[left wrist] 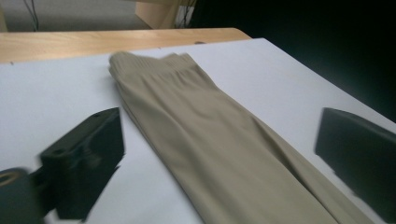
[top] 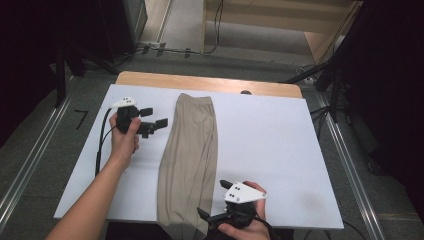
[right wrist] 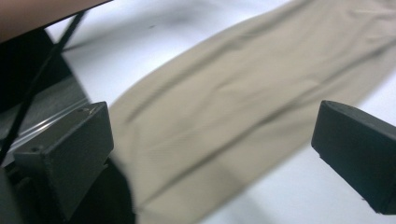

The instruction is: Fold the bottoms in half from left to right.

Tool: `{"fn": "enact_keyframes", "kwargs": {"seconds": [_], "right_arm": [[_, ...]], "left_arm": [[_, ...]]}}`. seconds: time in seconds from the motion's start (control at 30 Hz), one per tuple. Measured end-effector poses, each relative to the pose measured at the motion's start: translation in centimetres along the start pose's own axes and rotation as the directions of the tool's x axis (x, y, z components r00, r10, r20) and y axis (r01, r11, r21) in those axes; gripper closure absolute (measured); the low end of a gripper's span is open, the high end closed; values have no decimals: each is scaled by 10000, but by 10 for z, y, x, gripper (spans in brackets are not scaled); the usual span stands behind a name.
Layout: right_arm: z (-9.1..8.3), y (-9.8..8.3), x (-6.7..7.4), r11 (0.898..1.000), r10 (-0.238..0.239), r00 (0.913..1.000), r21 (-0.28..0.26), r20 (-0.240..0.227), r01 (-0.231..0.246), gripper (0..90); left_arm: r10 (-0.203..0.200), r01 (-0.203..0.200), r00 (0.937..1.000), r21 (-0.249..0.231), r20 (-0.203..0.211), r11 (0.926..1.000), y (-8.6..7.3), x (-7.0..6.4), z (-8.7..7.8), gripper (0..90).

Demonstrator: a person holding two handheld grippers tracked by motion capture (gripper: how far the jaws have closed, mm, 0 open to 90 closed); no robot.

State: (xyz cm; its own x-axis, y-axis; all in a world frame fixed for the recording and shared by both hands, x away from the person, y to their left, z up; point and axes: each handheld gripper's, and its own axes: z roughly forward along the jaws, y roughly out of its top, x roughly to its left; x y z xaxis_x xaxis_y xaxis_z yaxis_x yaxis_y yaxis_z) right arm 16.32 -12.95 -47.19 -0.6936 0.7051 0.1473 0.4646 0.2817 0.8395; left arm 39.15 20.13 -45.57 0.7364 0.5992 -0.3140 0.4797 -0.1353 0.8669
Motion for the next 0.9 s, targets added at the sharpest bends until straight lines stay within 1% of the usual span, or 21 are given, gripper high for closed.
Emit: {"fn": "enact_keyframes", "kwargs": {"seconds": [0.07, 0.17, 0.2, 0.23, 0.27, 0.3, 0.37, 0.4, 0.47, 0.53, 0.57, 0.6, 0.63, 0.67, 0.7, 0.73, 0.77, 0.8, 0.83, 0.87, 0.9], "right_arm": [[-4, 1, -10, 9999, 118, 9995, -97, 288, -115, 0], [-3, 5, -25, 9994, 313, 9975, -167, 636, -302, 0], [-3, 5, -25, 9994, 313, 9975, -167, 636, -302, 0], [-2, 7, -30, 9993, 356, 9962, -118, 795, -348, 0], [2, 13, -39, 9990, 456, 9941, -37, 986, -455, 42], [5, 15, -42, 9988, 486, 9931, -31, 1066, -485, 95], [12, 20, -45, 9983, 521, 9883, 169, 1434, -551, 182], [15, 21, -45, 9975, 593, 9872, 281, 1479, -641, 240], [20, 21, -37, 9969, 568, 9905, 465, 1249, -630, 387], [23, 17, -24, 9976, 250, 9931, 609, 1143, -321, 463], [24, 14, -18, 9971, 154, 9955, 734, 933, -223, 497], [25, 9, -12, 9962, 211, 9973, 826, 702, -269, 523], [25, 9, -12, 9962, 211, 9973, 826, 702, -269, 523], [24, -5, -3, 9943, 410, 9980, 961, 490, -455, 593], [24, -5, -3, 9943, 410, 9980, 961, 490, -455, 593], [24, -17, 3, 9856, 550, 9972, 1571, 517, -625, 593], [21, -22, 6, 9836, 580, 9973, 1682, 449, -647, 593], [18, -27, 9, 9839, 652, 9973, 1646, 337, -699, 588], [15, -30, 13, 9849, 551, 9983, 1634, 173, -572, 577], [12, -33, 17, 9860, 281, 9996, 1644, 81, -290, 570], [12, -33, 17, 9860, 281, 9996, 1644, 81, -290, 570]], "left_arm": [[106, -106, 9999, -44, 46, 9999, -14, -13, -14, 0], [293, -289, 9990, -105, 346, 9995, -37, -34, -33, 0], [293, -289, 9990, -105, 346, 9995, -37, -34, -33, 0], [346, -342, 9985, -107, 428, 9994, -45, -42, -39, 0], [343, -341, 9982, -48, 488, 9994, -54, -49, -44, 0], [567, -576, 9974, 193, 455, 9982, -73, -63, -50, 0], [691, -720, 9965, 637, 461, 9954, -93, -76, -55, 0], [691, -720, 9965, 637, 461, 9954, -93, -76, -55, 0], [644, -698, 9959, 879, 630, 9937, -107, -87, -62, 0], [628, -680, 9968, 1122, 490, 9914, -115, -100, -71, 20], [632, -627, 9980, 1318, 8, 9893, -124, -113, -78, 81], [538, -523, 9985, 1419, -67, 9885, -129, -119, -81, 162], [538, -523, 9985, 1419, -67, 9885, -129, -119, -81, 225], [475, -462, 9989, 1580, -46, 9864, -134, -124, -82, 273], [412, -420, 9991, 1774, 83, 9833, -139, -128, -83, 273], [290, -328, 9994, 2056, 213, 9781, -147, -135, -86, 337], [320, -353, 9993, 2132, 193, 9764, -150, -138, -86, 373], [363, -390, 9992, 2226, 160, 9741, -153, -141, -87, 389], [363, -390, 9992, 2226, 160, 9741, -153, -141, -87, 401], [338, -386, 9991, 2341, 243, 9715, -158, -147, -88, 411], [338, -386, 9991, 2341, 243, 9715, -158, -147, -88, 416]]}}
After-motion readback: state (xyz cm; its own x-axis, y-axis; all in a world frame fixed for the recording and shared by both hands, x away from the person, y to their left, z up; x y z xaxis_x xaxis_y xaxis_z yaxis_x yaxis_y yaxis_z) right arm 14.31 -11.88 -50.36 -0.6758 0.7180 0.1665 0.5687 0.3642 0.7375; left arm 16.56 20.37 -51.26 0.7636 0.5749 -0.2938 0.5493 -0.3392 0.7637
